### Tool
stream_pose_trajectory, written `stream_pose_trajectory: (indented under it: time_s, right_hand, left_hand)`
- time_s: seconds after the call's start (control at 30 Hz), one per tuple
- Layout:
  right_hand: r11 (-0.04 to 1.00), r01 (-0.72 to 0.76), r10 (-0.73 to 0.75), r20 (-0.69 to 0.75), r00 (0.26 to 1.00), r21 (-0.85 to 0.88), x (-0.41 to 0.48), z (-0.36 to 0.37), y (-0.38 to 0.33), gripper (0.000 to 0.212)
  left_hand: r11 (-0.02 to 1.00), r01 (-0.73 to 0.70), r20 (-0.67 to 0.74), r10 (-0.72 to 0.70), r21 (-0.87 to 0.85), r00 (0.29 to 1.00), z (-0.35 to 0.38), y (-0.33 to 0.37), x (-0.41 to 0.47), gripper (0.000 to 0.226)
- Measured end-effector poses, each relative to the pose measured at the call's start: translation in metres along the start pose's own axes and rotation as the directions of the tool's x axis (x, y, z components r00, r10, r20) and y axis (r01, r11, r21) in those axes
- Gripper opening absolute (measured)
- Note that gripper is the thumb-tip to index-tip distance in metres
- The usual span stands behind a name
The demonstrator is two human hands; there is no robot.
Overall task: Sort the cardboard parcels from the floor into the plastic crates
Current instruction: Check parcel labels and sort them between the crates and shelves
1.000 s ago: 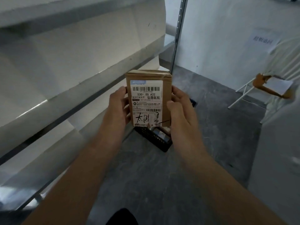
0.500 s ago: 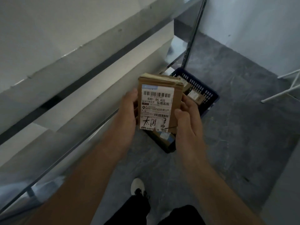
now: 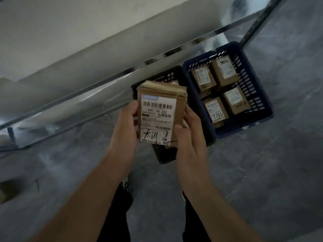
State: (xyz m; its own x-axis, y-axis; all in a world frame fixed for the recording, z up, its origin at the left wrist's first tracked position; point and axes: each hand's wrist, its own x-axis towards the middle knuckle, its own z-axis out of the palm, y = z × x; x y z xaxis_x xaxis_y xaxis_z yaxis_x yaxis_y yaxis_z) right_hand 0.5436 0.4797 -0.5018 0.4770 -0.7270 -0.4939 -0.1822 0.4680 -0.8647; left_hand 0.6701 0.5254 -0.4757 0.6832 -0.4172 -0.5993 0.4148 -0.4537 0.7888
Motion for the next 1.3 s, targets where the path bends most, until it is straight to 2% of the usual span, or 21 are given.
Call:
stream_pose_trajectory:
  time_s: [0.13,0.27,0.37,0.43,0.57,0.63,0.77,1.03,1.3]
  right_hand:
    - [0.993,-0.054,0.061,0.055,0.997,-0.108,0.051,-0.021,0.032,0.044]
    - [0.961,-0.081,0.105,0.077,0.992,-0.266,0.093,-0.027,0.084,0.042]
    - [0.925,-0.13,0.183,0.119,0.976,-0.357,0.113,-0.028,0.126,0.042]
    - [0.906,-0.149,0.214,0.126,0.969,-0.396,0.125,-0.03,0.154,0.049]
    - [0.878,-0.218,0.275,0.077,0.958,-0.425,0.151,-0.034,0.208,0.04]
    - [0.866,-0.258,0.308,0.052,0.95,-0.427,0.164,-0.035,0.23,0.032]
    - [0.862,-0.285,0.331,0.039,0.943,-0.419,0.185,-0.041,0.269,0.052]
    - [0.841,-0.344,0.362,-0.038,0.931,-0.419,0.226,-0.047,0.344,0.019]
    - [0.807,-0.344,0.382,-0.019,0.924,-0.48,0.261,-0.047,0.378,0.031]
  left_hand:
    - [0.993,0.105,-0.048,-0.107,-0.047,0.993,0.016,-0.041,0.036,0.05]
    - [0.963,0.216,-0.113,-0.236,-0.164,0.965,0.022,-0.092,0.073,0.043]
    - [0.944,0.265,-0.109,-0.289,-0.196,0.951,0.027,-0.135,0.099,0.054]
    - [0.937,0.284,-0.078,-0.305,-0.204,0.949,0.033,-0.165,0.113,0.057]
    - [0.923,0.337,0.02,-0.34,-0.186,0.94,0.042,-0.219,0.141,0.065]
    - [0.914,0.366,0.028,-0.367,-0.174,0.93,0.042,-0.242,0.157,0.054]
    - [0.891,0.425,0.049,-0.423,-0.156,0.905,0.038,-0.28,0.192,0.038]
    - [0.867,0.479,0.089,-0.471,-0.141,0.878,0.059,-0.332,0.237,0.046]
    - [0.824,0.517,0.089,-0.512,-0.229,0.855,0.072,-0.361,0.26,0.045]
